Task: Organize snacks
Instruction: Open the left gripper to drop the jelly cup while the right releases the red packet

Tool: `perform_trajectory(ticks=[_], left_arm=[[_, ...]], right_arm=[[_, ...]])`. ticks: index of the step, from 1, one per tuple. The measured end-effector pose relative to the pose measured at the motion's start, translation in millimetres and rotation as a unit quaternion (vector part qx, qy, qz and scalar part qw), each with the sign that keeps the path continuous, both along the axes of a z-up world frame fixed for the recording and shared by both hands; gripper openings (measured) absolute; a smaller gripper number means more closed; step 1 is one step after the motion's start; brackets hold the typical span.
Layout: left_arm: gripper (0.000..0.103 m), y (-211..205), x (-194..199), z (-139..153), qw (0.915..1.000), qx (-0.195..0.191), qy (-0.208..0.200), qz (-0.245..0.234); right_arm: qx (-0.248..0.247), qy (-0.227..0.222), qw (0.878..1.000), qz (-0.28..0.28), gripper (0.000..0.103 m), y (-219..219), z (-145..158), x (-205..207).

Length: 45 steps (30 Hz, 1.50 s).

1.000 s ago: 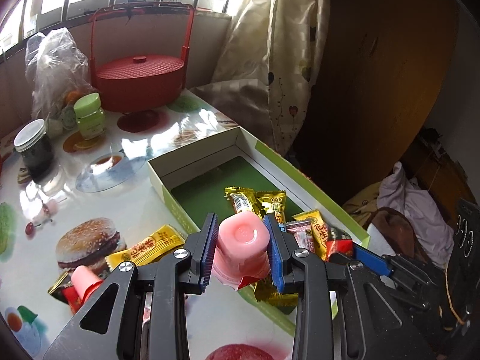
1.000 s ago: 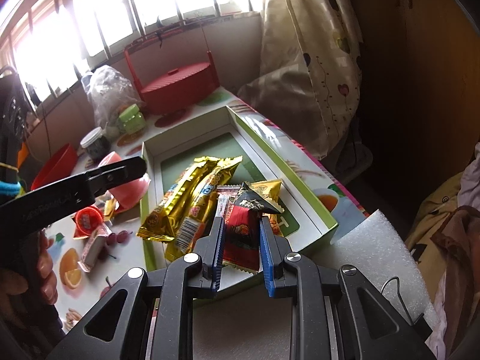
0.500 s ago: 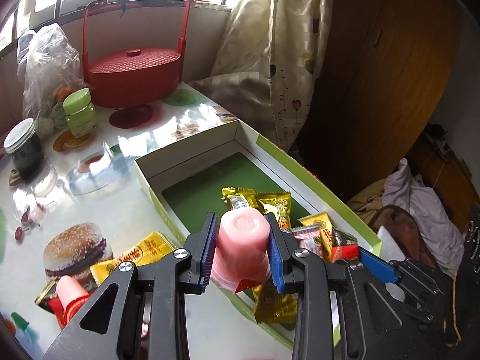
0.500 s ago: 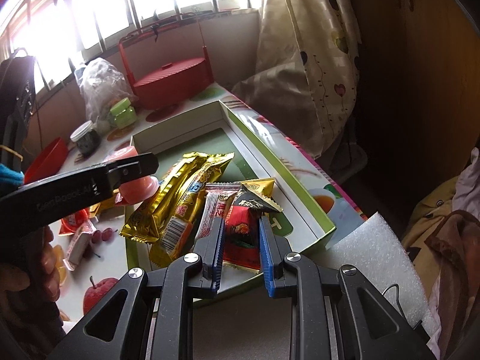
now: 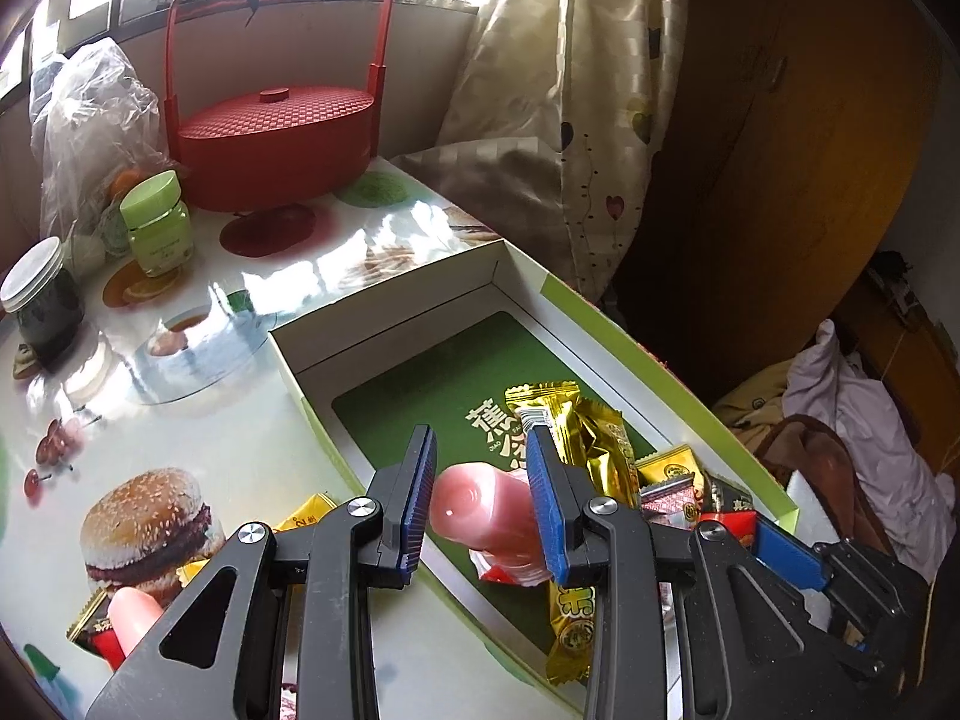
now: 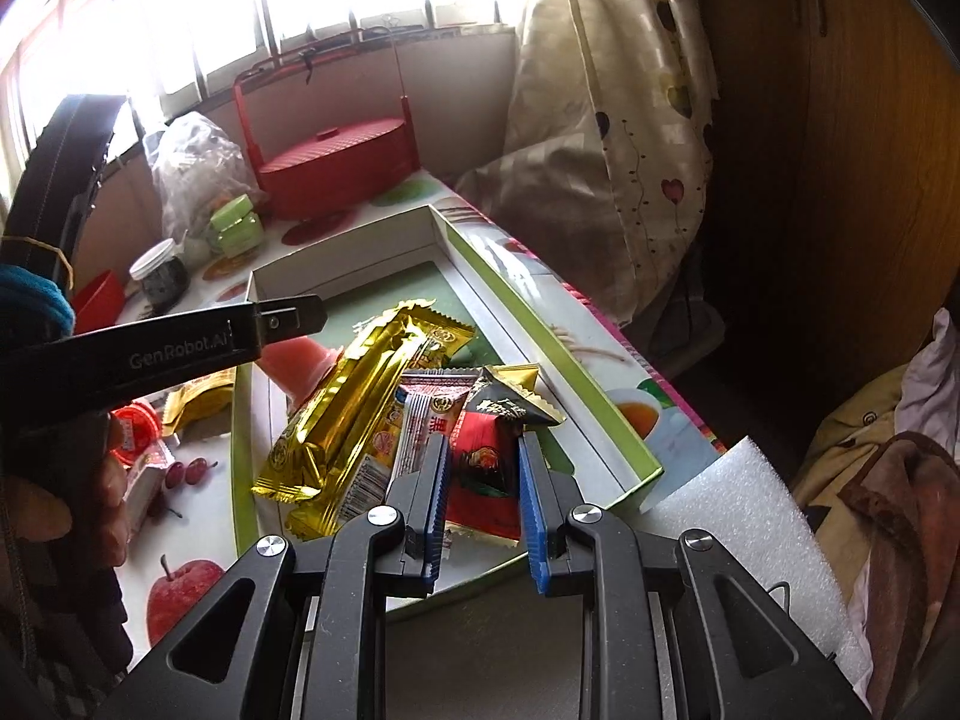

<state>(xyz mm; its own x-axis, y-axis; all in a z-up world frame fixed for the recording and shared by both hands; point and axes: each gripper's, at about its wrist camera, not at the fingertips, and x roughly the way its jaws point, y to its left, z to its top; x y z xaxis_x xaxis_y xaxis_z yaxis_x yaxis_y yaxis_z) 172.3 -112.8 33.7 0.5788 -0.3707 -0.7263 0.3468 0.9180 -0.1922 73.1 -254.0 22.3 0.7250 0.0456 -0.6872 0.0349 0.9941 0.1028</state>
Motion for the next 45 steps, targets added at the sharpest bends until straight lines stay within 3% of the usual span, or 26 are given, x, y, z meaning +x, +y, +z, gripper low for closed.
perform_trajectory(ticks=[16, 27, 33, 45], left_arm=[[0.033, 1, 1, -1, 0.9999, -0.011, 0.008, 0.0], [0.044, 1, 0, -3, 0.9999, 0.004, 0.009, 0.007], [0.045, 2, -2, -2, 0.9999, 0.0, 0.011, 0.003], [0.054, 11, -26, 12, 0.9999, -0.012, 0.001, 0.001]], right_arm=[[-0.008, 0.001, 1.0, -0.005, 0.022, 0, -2, 2], [-0.018, -0.004, 1.0, -0.009, 0.038, 3, 1, 1], [-0.016, -0.007, 1.0, -0.013, 0.044, 4, 2, 0], [0.007, -0.011, 1.0, -0.009, 0.048, 5, 7, -10]])
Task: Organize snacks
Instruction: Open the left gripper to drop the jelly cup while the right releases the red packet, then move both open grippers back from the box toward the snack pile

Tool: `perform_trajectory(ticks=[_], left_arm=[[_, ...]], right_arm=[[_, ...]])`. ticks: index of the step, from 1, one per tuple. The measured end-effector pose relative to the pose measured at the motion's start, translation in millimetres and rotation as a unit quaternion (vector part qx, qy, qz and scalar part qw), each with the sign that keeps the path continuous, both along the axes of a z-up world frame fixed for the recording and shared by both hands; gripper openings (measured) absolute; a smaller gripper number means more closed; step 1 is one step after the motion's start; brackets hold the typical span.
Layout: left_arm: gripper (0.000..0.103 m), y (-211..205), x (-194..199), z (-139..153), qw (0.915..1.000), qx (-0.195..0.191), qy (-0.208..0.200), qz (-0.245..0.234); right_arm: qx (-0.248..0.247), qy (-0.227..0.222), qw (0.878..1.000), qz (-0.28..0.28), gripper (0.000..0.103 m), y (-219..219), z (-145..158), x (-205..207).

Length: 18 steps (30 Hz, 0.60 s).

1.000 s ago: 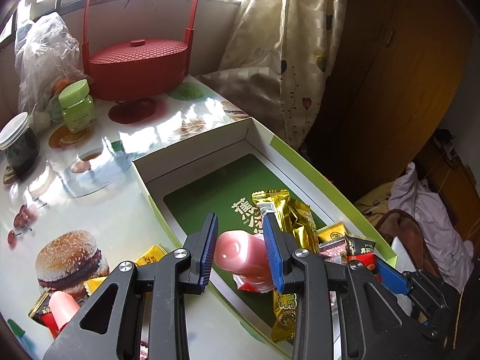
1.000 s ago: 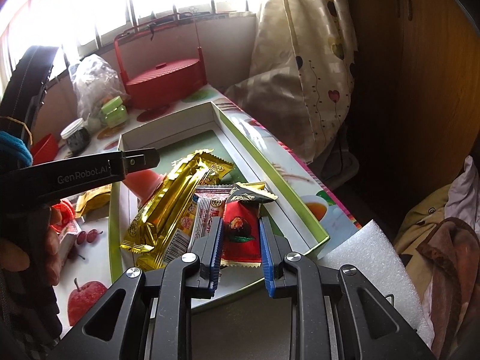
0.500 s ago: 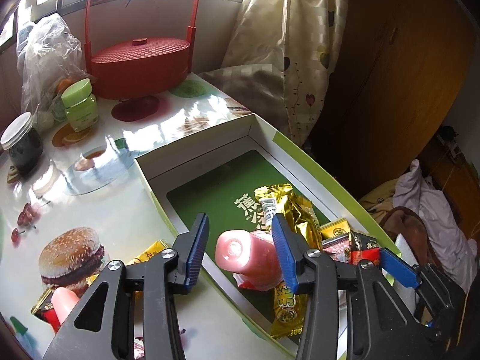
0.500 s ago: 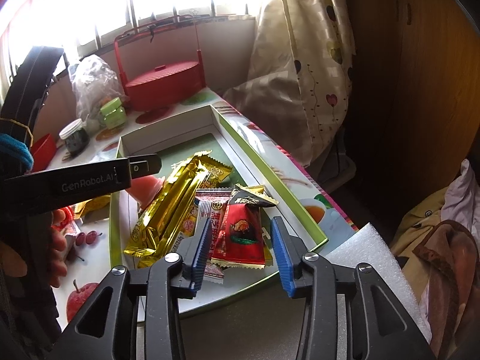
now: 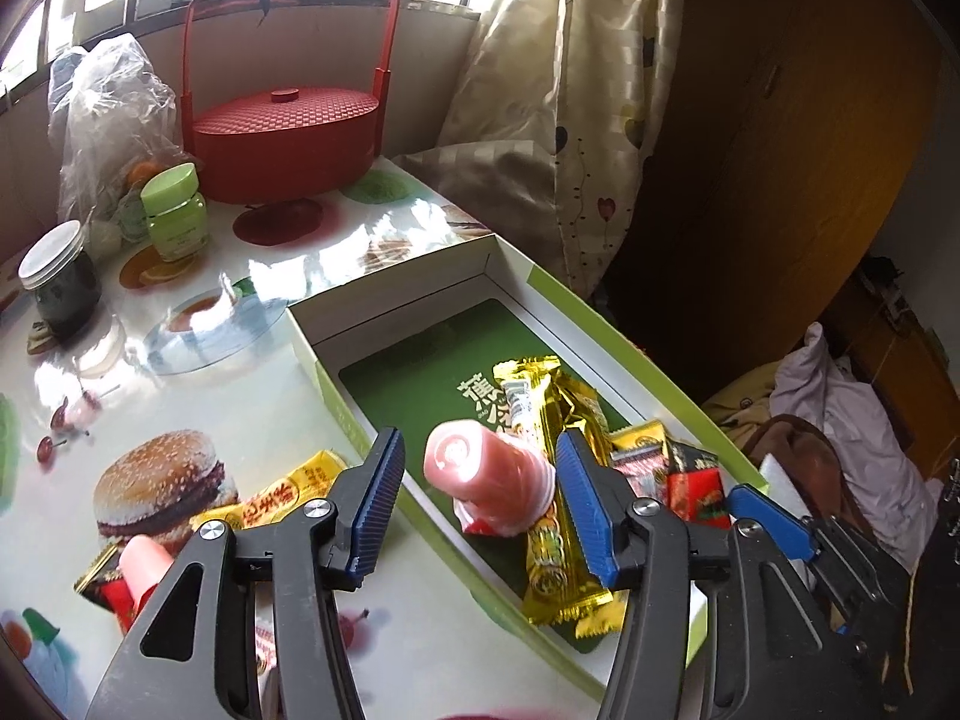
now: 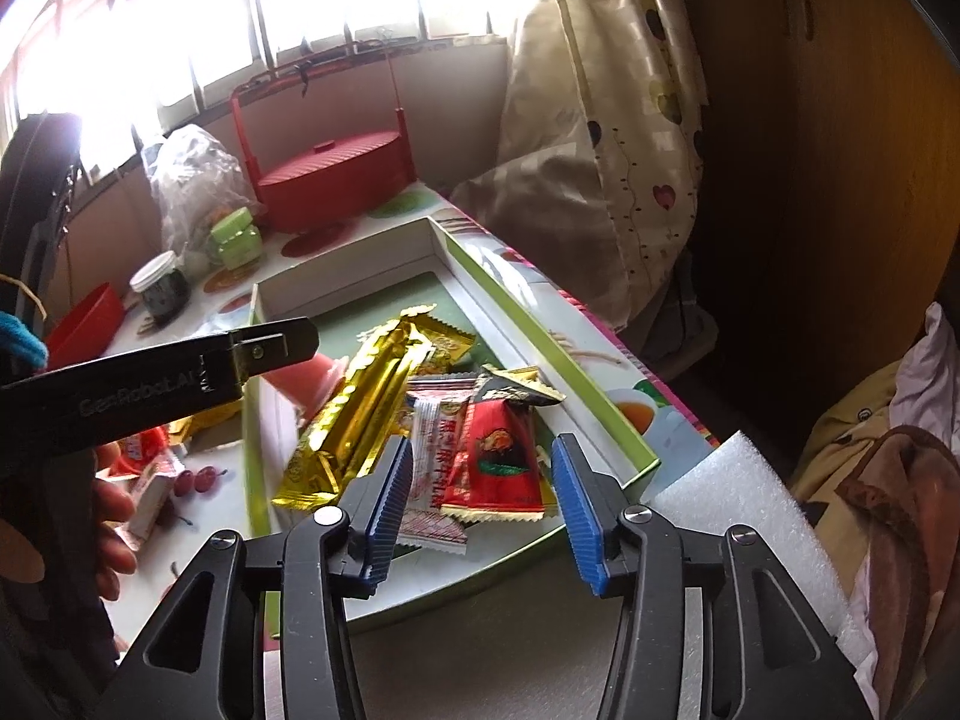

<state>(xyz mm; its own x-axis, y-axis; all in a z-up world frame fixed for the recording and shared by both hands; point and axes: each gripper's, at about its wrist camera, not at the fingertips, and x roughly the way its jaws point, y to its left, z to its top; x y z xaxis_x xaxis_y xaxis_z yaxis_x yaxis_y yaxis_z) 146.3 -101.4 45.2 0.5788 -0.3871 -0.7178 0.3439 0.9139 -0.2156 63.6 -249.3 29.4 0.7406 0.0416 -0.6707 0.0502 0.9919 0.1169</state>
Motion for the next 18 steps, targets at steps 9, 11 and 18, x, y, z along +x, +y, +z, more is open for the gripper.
perform_trajectory(ticks=[9, 11, 18], left_arm=[[0.054, 22, -24, 11, 0.9999, -0.008, -0.014, 0.005], [0.054, 30, -29, 14, 0.9997, -0.015, -0.016, 0.011], [0.054, 64, -47, 17, 0.9988, -0.01, -0.026, 0.04]], right_arm=[[0.008, -0.01, 1.0, 0.002, 0.048, 4, 8, -10], [0.008, -0.014, 1.0, 0.004, 0.048, 7, 11, -12], [0.016, -0.022, 0.999, 0.023, 0.048, 22, 18, -17]])
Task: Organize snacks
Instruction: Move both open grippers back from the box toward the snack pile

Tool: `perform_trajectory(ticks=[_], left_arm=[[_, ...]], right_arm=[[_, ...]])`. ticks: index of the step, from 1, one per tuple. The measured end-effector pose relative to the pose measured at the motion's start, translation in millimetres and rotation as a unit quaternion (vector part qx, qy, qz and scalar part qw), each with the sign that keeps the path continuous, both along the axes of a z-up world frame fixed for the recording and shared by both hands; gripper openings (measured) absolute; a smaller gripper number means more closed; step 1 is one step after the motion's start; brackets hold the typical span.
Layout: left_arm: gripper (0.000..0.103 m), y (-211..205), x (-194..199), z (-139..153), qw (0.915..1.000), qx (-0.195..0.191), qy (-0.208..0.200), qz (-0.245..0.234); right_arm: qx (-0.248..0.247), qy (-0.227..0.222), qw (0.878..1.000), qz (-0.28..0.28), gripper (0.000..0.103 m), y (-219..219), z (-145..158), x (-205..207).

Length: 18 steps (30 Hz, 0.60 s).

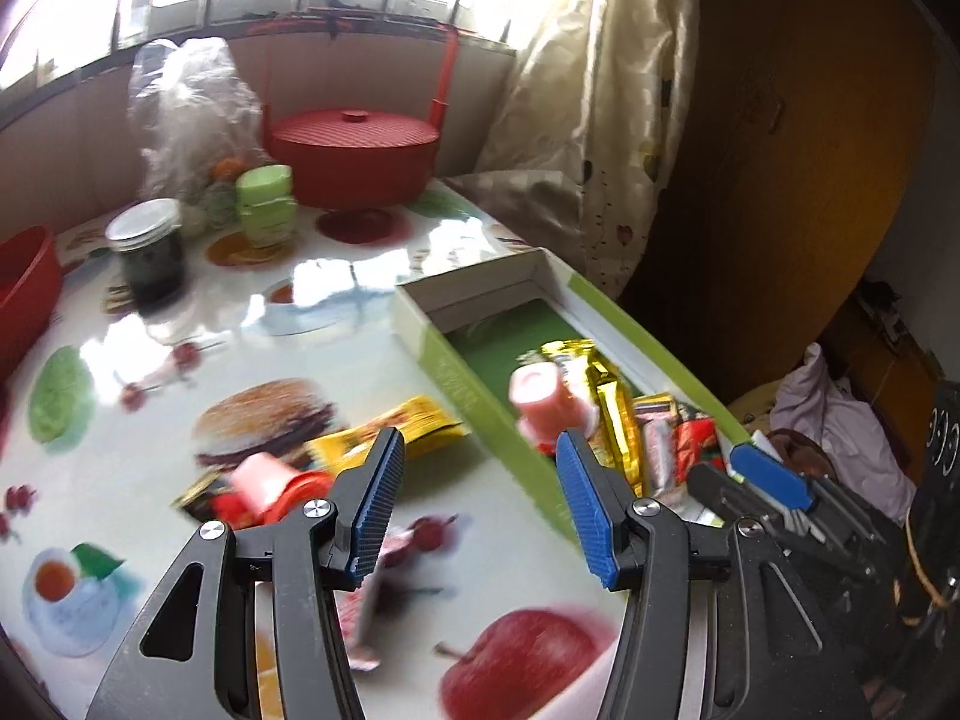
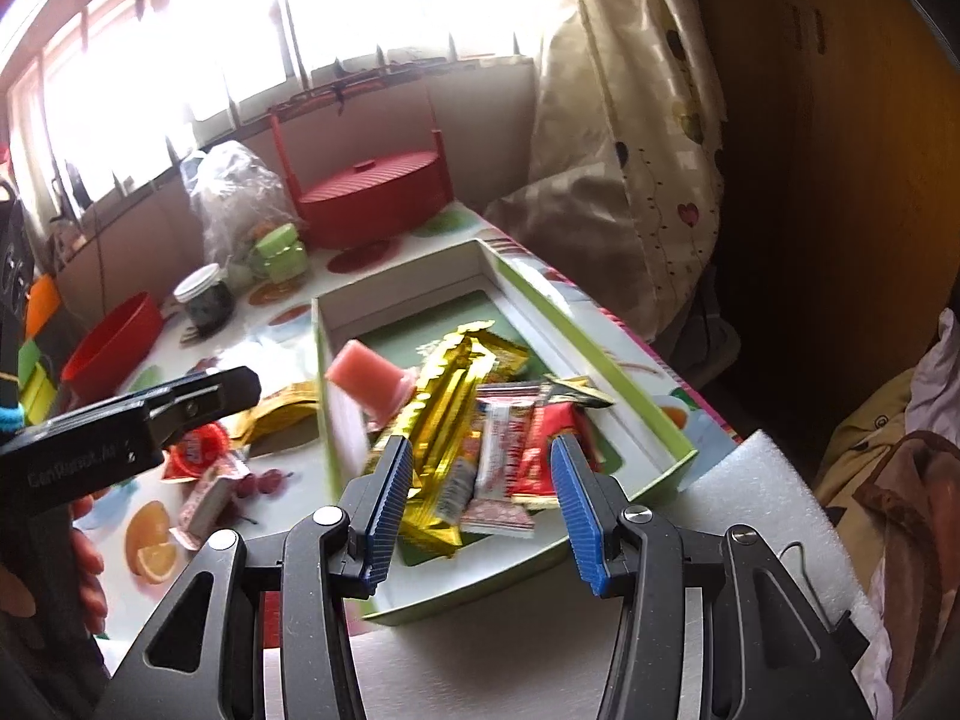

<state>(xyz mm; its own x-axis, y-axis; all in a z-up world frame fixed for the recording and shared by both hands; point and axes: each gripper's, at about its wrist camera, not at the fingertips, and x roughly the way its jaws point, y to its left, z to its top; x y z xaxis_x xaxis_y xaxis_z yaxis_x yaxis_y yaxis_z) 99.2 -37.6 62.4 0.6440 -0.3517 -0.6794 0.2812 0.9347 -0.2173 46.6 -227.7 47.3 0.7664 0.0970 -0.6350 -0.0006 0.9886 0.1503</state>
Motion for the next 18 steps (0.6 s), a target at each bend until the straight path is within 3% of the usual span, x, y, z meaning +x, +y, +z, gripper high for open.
perform_trajectory(ticks=[18], left_arm=[[0.054, 92, -31, -9, 0.9952, -0.023, 0.008, 0.094]], right_arm=[[0.004, 0.012, 0.997, 0.079, 0.048, 61, -4, -1]])
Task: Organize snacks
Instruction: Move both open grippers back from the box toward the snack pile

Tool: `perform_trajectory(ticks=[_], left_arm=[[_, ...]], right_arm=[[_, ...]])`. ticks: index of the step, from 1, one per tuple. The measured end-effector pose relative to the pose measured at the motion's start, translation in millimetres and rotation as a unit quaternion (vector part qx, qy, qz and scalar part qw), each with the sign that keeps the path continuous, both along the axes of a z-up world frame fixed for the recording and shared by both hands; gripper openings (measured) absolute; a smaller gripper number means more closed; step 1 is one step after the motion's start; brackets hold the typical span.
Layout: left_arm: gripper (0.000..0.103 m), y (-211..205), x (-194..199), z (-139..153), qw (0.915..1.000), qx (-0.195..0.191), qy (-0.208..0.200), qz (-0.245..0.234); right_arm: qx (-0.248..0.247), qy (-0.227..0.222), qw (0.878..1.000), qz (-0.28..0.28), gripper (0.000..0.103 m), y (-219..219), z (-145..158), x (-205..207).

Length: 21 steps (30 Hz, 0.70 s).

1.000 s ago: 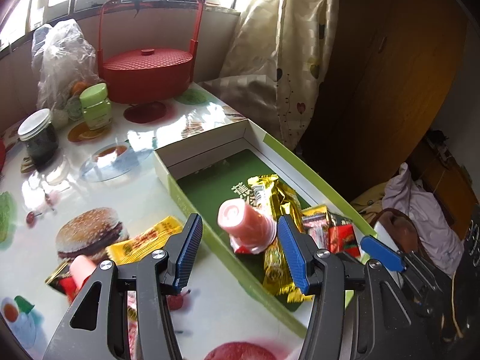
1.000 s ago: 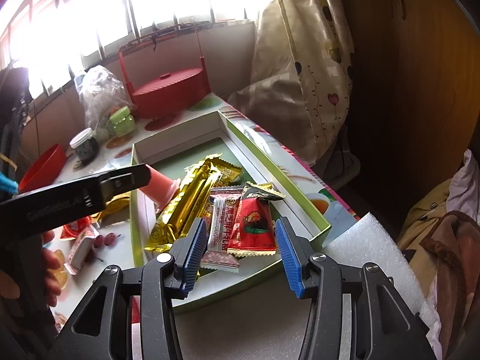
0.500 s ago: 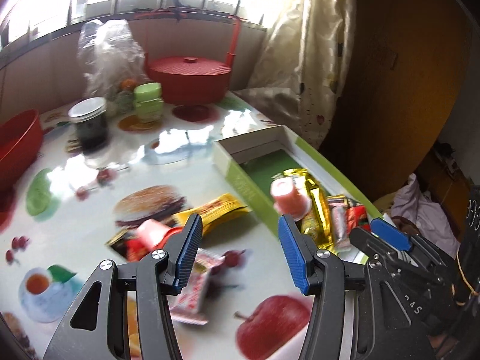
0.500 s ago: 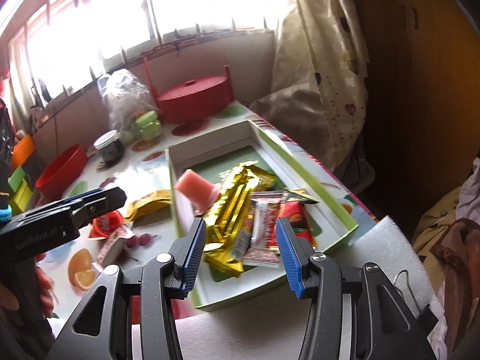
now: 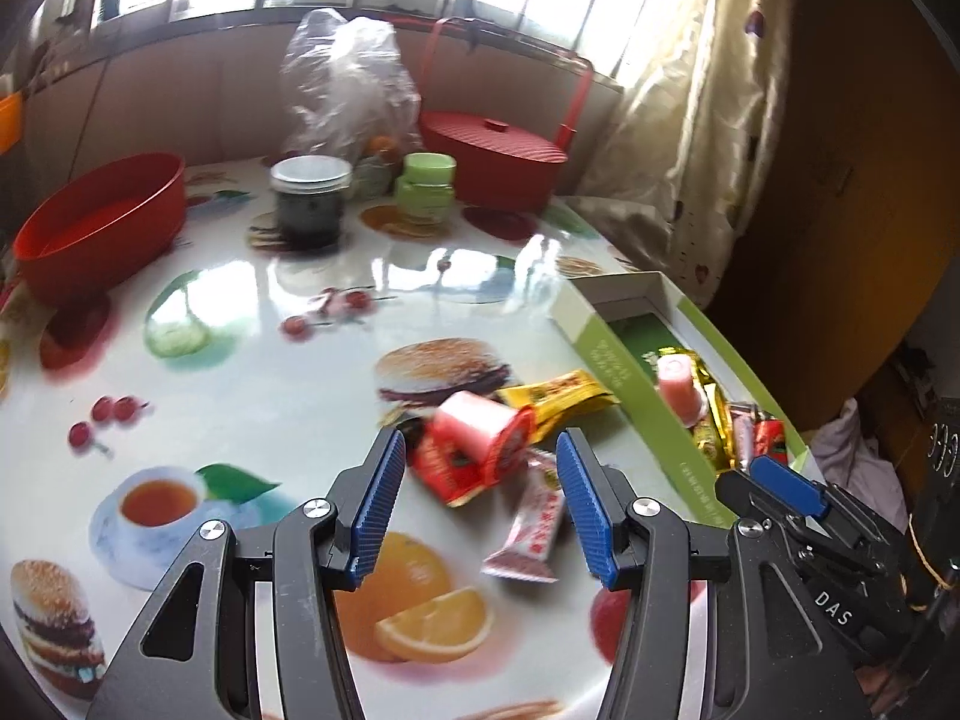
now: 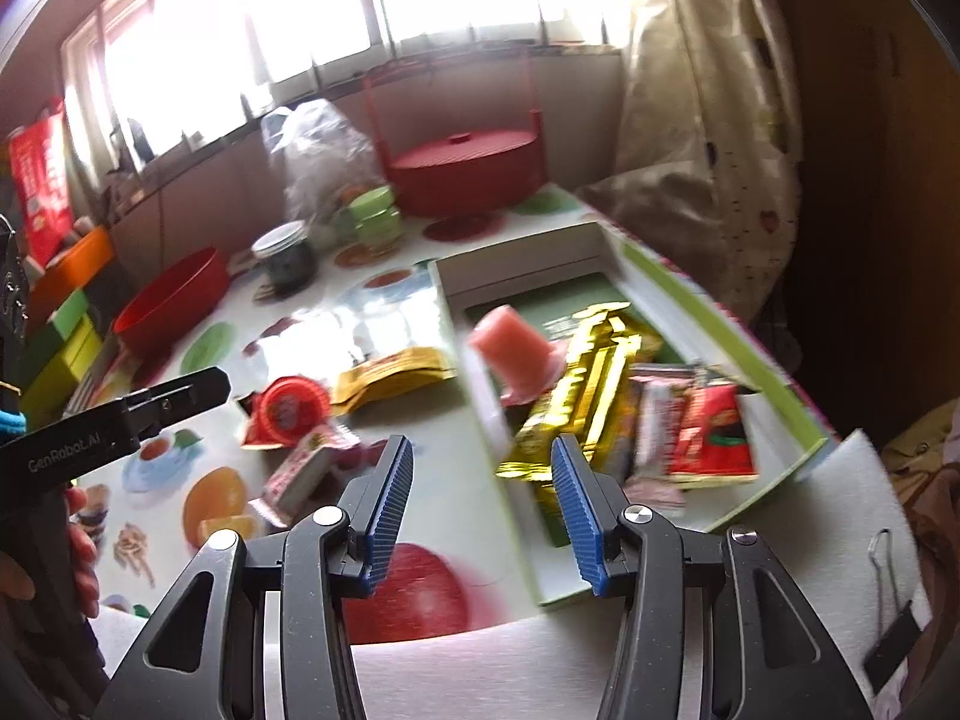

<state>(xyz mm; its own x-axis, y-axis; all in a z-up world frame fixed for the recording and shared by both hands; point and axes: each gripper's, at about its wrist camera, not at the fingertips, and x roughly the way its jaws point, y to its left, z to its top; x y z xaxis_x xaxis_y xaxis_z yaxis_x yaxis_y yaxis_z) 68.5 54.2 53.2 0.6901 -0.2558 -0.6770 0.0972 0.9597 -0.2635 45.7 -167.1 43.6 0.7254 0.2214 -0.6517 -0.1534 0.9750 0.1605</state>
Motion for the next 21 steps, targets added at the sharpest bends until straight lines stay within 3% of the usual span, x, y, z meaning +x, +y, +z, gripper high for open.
perform_trajectory(ticks=[21], left_arm=[[0.054, 57, -14, -27, 0.9975, -0.033, 0.033, 0.054]], right_arm=[[-0.003, 0.063, 0.994, 0.094, 0.048, 89, -29, 28]])
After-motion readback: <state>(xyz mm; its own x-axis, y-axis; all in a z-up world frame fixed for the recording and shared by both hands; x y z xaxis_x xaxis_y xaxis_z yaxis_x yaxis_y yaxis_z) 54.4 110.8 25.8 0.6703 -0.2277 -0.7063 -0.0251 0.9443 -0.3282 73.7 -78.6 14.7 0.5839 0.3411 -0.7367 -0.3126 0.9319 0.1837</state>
